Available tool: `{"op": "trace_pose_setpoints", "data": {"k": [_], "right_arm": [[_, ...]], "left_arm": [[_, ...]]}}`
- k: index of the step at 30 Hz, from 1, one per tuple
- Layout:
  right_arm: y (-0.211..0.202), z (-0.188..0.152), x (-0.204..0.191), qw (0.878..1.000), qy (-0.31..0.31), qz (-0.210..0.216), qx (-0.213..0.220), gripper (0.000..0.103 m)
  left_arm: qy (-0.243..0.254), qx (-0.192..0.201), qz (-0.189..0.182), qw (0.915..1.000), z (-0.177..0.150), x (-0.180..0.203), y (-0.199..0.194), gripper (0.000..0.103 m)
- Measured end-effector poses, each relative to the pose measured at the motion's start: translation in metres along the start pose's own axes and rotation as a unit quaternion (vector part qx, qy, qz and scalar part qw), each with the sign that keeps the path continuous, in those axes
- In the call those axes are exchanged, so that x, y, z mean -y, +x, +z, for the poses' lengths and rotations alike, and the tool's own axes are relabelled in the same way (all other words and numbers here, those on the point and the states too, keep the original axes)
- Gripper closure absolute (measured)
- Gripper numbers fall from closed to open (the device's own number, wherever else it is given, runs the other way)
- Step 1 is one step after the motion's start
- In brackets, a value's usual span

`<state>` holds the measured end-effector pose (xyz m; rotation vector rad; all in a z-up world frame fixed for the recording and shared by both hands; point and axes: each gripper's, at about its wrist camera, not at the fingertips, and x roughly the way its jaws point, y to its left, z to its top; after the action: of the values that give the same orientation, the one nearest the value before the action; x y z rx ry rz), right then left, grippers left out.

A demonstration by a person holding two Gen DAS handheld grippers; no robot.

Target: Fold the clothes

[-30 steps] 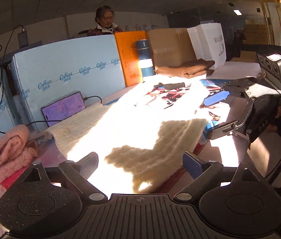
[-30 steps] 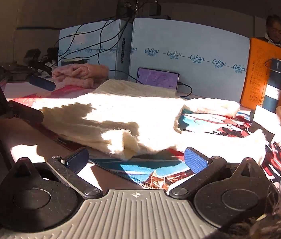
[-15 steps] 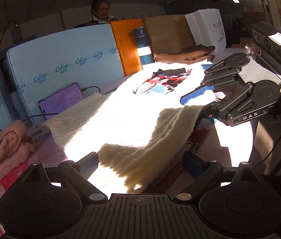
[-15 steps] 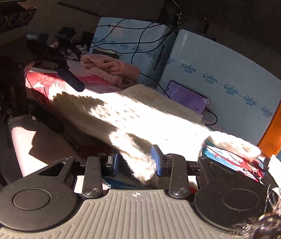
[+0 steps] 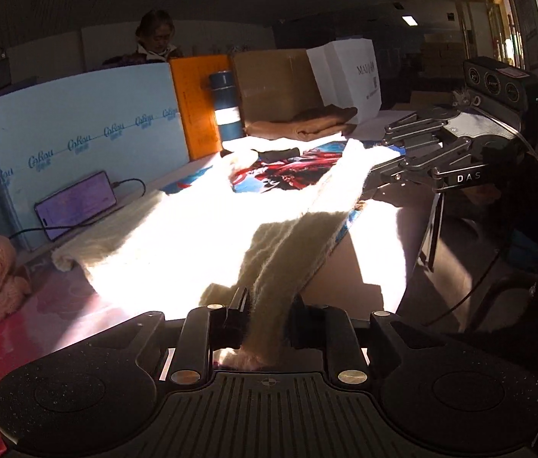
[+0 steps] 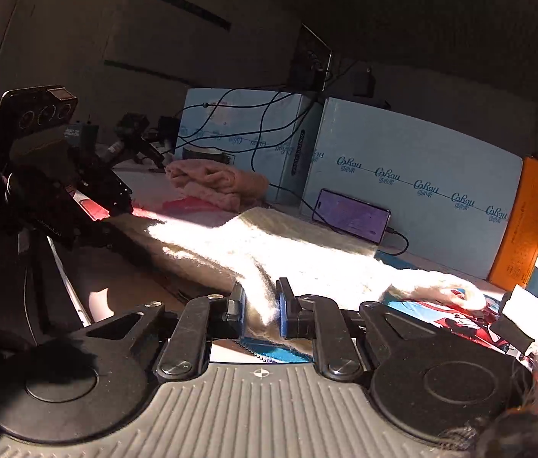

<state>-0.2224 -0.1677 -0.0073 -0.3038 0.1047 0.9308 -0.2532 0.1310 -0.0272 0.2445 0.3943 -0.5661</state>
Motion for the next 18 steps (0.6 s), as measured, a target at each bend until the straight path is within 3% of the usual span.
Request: {"op": "trace_pose_setpoints", "data": {"k": [7,12,13,14,18], "right_arm": [[0.020,0.011,0.011,0.998,0.005,-0.057,0.041,0.089],[0.033,0.011,0.016,0.994,0.024,-0.090,0.063,0.085],[0.032,0.011,0.017,0.992,0.032,-0.097,0.068,0.074],[0.031,0.011,0.019,0.991,0.041,-0.104,0.073,0.056],[0.027,0.010,0.024,0.984,0.075,-0.131,0.093,0.043]], "left_arm": [[-0.119,0.063,-0.005,0.9908,0.001,-0.017,0.010,0.082],[-0.193,0.072,0.015,0.9784,0.007,-0.034,0.015,0.085],[-0.206,0.072,0.021,0.9757,0.010,-0.039,0.017,0.085],[-0.204,0.069,0.030,0.9761,0.012,-0.039,0.020,0.085],[-0.184,0.054,0.069,0.9789,0.023,-0.039,0.033,0.085]]}}
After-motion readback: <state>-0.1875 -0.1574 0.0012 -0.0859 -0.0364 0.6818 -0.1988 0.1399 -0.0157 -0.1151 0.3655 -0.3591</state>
